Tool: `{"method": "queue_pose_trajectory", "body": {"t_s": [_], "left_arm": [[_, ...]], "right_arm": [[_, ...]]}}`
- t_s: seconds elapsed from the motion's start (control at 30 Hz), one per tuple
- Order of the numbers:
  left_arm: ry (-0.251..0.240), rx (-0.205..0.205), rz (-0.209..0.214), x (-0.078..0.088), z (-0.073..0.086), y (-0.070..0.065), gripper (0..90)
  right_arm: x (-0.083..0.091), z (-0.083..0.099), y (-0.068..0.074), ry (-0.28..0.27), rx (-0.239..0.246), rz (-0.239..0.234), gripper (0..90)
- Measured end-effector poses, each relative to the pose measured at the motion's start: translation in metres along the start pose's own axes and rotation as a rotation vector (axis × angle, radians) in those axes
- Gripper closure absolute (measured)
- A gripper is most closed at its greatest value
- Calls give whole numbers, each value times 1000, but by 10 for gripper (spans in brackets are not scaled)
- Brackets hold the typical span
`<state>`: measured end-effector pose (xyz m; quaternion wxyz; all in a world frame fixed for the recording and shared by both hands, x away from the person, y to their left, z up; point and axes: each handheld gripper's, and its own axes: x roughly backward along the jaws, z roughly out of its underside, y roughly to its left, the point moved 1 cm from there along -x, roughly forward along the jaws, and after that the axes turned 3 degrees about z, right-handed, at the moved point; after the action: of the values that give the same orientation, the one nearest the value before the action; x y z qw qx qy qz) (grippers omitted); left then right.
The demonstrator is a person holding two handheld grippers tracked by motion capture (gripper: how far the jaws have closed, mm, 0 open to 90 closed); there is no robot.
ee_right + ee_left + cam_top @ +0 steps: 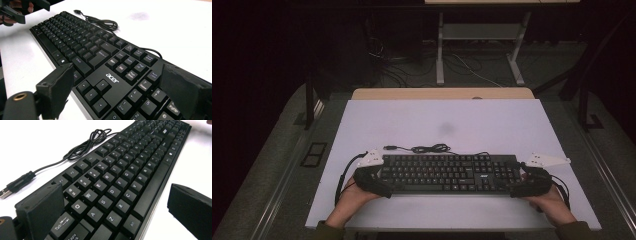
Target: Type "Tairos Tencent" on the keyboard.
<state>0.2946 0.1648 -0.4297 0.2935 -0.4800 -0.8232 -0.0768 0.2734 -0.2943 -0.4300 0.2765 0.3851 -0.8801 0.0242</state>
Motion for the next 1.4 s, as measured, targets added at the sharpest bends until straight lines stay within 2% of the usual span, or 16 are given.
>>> {"method": "queue_pose_trajectory", "body": {"t_s": [0.1,0.27,0.47,0.9,1.4], "left_arm": [[-1,-7,-2,0,0,-2,2],[-3,-10,-8,1,-1,-3,2],[-6,3,-10,1,0,-2,0],[-13,17,-1,3,3,-1,0],[-16,13,-3,2,1,-1,0]], "right_arm": [[1,-1,-1,-3,-11,-8,119],[0,-3,-1,2,-1,-29,119],[-4,-7,1,3,3,-42,133],[-15,-15,8,10,-7,-70,143],[-28,-22,18,27,13,-99,150]]}}
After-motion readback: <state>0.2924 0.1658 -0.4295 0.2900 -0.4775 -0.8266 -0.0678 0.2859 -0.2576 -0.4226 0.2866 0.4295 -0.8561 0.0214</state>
